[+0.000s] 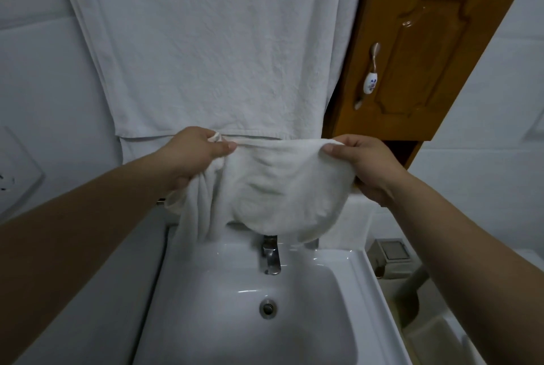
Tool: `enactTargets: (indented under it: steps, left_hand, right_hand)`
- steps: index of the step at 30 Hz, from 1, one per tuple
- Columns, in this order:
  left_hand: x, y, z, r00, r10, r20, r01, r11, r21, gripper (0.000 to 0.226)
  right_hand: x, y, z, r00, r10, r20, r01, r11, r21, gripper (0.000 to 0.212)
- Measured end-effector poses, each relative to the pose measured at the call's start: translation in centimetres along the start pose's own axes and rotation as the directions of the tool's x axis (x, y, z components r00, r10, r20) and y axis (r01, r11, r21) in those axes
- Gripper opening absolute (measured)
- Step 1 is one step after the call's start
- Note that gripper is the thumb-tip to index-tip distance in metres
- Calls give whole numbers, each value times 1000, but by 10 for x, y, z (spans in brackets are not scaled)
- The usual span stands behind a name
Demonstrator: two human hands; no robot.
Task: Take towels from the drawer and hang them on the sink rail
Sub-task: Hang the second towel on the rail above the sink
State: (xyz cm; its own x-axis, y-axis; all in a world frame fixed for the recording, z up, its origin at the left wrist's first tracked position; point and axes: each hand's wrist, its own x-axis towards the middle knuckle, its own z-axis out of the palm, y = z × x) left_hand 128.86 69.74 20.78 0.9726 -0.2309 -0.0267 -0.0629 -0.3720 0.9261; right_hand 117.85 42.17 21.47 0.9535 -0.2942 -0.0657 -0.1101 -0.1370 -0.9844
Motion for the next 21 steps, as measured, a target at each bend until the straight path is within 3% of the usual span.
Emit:
enactTargets:
  steps: [3,7,10,17,21]
  left_hand:
    - [-6,7,8,998,-33,58,40,991,-130,21]
    - [-12,18,27,997,-15,71,26,987,-157,25]
    - [-18,24,45,991,-26,129,55,971,-231,23]
    - [-21,32,63,976,-35,216,144,847,-512,34]
    - [-17,29,57,930,-68,361,275,780,-562,54]
  right_hand:
    - [1,-3,8,998,-28,-49,31,998,53,15]
    - [-1,-9,37,995,-95,-26,94,995,-11,23]
    - [-5,-20,59,997,-80,-17,81,993,86,11]
    - [-17,-31,69,960,2,280,-119,908,402,24]
    - [-18,-26,58,913,-36,407,-129,920,371,33]
